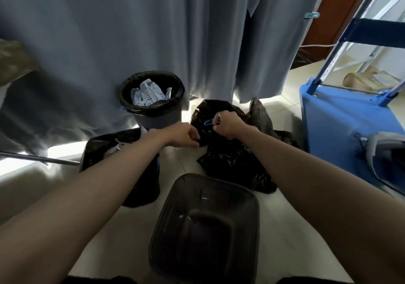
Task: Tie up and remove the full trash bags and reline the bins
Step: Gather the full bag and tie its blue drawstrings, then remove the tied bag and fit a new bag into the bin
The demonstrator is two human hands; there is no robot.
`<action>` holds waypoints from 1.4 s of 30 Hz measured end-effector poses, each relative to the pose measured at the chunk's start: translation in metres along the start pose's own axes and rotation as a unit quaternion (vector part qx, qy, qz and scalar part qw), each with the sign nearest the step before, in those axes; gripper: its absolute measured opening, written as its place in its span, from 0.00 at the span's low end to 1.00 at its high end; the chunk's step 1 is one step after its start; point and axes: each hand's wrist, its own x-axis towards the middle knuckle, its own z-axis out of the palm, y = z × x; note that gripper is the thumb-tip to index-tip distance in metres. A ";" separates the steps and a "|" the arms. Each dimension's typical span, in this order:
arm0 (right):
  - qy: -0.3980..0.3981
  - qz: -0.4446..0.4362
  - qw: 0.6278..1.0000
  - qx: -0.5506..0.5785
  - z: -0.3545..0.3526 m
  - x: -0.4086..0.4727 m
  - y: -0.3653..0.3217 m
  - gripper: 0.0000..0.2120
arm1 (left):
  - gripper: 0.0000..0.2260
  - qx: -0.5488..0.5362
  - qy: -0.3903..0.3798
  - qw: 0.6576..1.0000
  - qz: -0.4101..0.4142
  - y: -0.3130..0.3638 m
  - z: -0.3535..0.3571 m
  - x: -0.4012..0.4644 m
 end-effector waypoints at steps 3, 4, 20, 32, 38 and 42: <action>-0.048 0.004 0.999 0.021 0.006 -0.036 -0.004 0.10 | 0.15 -0.047 -0.073 0.996 0.013 0.008 0.020 -0.036; -0.071 0.007 0.997 0.022 0.008 -0.047 -0.004 0.09 | 0.16 -0.061 -0.089 0.994 0.010 0.008 0.028 -0.044; -0.126 -0.036 0.990 -0.059 0.041 -0.090 0.015 0.14 | 0.03 -0.080 0.050 0.987 -0.127 -0.021 0.061 -0.085; 0.041 0.042 0.991 -0.124 0.051 -0.072 0.036 0.16 | 0.12 -0.152 0.217 0.948 -0.177 -0.015 0.055 -0.083; 0.102 0.069 0.989 -0.078 0.056 -0.051 0.018 0.14 | 0.18 0.019 0.148 0.957 -0.248 -0.049 0.042 -0.105; 0.130 0.070 0.989 0.030 0.057 -0.041 0.013 0.16 | 0.03 -0.020 0.078 0.969 -0.234 -0.063 0.053 -0.113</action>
